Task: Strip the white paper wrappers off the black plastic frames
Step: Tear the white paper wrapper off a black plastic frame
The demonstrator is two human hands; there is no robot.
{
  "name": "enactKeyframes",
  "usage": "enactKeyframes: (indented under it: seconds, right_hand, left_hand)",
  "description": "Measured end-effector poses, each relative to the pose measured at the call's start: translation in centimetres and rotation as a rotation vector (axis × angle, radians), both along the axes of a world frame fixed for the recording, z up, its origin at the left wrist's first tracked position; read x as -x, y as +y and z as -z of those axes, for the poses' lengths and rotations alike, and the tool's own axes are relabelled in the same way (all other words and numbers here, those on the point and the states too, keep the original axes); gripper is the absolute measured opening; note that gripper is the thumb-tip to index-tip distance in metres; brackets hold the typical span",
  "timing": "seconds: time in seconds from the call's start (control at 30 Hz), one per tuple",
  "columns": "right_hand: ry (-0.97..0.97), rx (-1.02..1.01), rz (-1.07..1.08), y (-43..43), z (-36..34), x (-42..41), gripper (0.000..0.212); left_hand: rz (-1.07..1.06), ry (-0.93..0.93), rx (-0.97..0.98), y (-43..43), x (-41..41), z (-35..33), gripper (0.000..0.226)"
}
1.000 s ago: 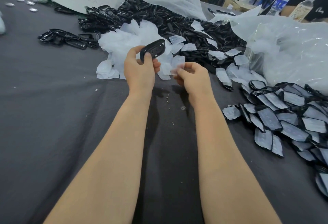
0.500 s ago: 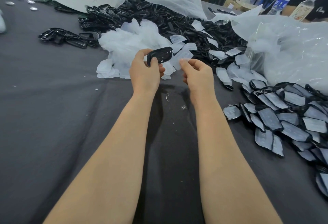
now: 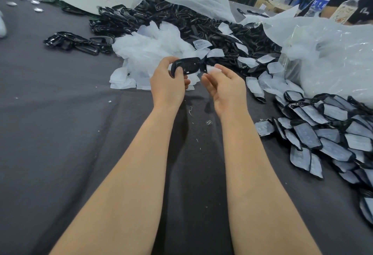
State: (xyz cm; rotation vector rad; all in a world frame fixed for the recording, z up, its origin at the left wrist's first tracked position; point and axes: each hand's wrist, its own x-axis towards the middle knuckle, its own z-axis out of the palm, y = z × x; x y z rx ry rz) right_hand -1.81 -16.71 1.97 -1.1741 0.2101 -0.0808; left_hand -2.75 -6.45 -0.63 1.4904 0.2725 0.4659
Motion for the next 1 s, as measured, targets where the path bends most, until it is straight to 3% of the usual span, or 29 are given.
enactKeyframes:
  seconds: [0.1,0.27,0.4,0.6,0.7,1.0]
  right_hand:
    - [-0.032,0.102,0.098,-0.26,0.32,-0.03,0.032]
    - [-0.083,0.138,0.106,-0.34,0.28,-0.25,0.015]
    - [-0.151,0.149,0.034,-0.49,0.15,-0.24,0.022]
    - [-0.286,0.676,0.022,-0.03,0.4,0.2,0.01]
    - [-0.33,0.785,0.084,0.15,0.6,0.3,0.004]
    - [-0.328,0.687,0.171,0.23,0.96,0.24,0.007]
  left_hand:
    - [0.006,0.006,-0.015,-0.05,-0.05,0.06,0.019]
    - [0.012,0.01,-0.037,-0.14,0.05,0.03,0.02]
    - [0.018,0.011,-0.048,-0.1,0.1,-0.06,0.02]
    - [0.075,-0.039,-0.061,-0.19,0.22,-0.26,0.022]
    - [0.112,-0.058,-0.09,-0.22,0.22,-0.35,0.024]
    - [0.205,-0.103,-0.088,-0.5,0.21,-0.45,0.02]
